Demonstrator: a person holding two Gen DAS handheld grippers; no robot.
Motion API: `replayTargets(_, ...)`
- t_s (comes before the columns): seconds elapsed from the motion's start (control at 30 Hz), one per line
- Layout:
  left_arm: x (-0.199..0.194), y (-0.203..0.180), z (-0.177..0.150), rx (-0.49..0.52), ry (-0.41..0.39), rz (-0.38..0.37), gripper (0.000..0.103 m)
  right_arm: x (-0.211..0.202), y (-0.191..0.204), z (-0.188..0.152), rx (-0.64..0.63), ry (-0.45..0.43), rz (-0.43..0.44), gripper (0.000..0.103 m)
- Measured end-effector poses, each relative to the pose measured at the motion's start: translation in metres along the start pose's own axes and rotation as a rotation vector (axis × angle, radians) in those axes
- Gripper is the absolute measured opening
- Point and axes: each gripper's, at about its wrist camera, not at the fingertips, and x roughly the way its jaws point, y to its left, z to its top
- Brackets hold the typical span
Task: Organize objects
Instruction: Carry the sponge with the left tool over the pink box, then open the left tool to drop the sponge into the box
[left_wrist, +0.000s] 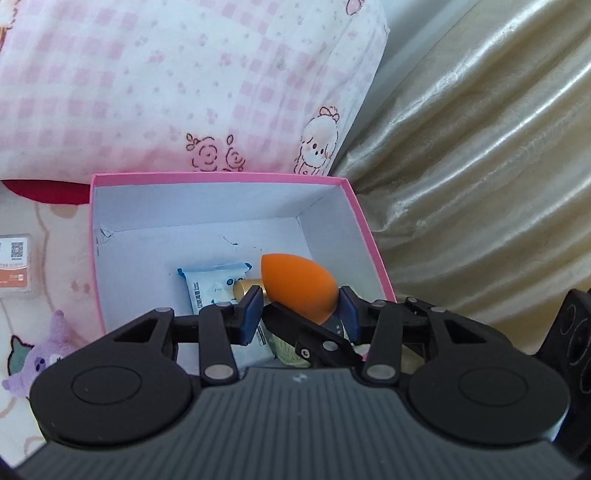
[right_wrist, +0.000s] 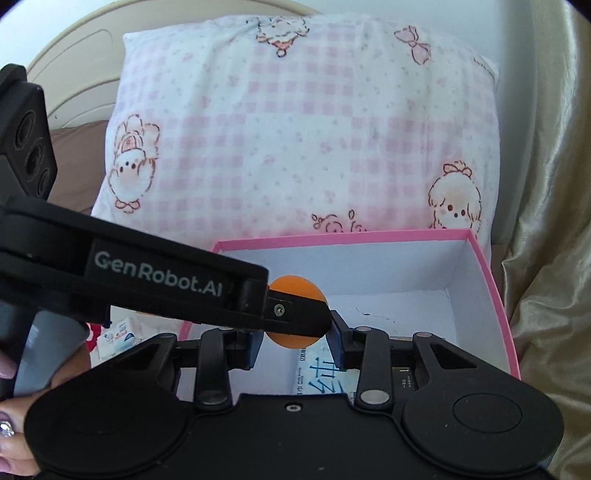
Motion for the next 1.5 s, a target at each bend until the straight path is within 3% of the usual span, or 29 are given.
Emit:
replayTargets(0.17,0.035,0.012,0.012,-0.051,0.006,-0.001,0.043,0.035,-0.027,0.012,-0.001,0.082,0.001,0.041)
replayTargets(0.5,0.101,0.031,0.018,-0.127,0.034,0.042,0.042,0.098,-0.055,0.009,0.037,0.201,-0.078,0.041)
replayTargets(0.7,0.121,0.036,0.019,-0.152,0.049,0.042,0.038,0.114,-0.051,0.001,-0.062,0.247,-0.137,0.043)
replayTargets(0.93,0.126,0.043,0.018,-0.184,0.057,0.020,0.039,0.109,-0.056,-0.005,-0.079,0.233,-0.154,0.050)
replayTargets(1.03,0.123,0.040,0.018,-0.165,0.055,0.035,0.038,0.098,-0.058,-0.006,-0.060,0.217,-0.172,0.058)
replayTargets(1.23,0.106,0.024,0.013,-0.081,0.038,0.072,0.038,0.063,-0.045,-0.013,-0.114,0.158,-0.164,0.058)
replayTargets(1.4,0.081,0.019,0.008,-0.062,0.039,0.087,0.038,0.047,-0.033,-0.021,-0.082,0.129,-0.158,0.058)
replayTargets(1.5,0.062,0.013,0.004,-0.027,0.043,0.115,0.045,0.031,-0.027,-0.025,-0.063,0.104,-0.153,0.058)
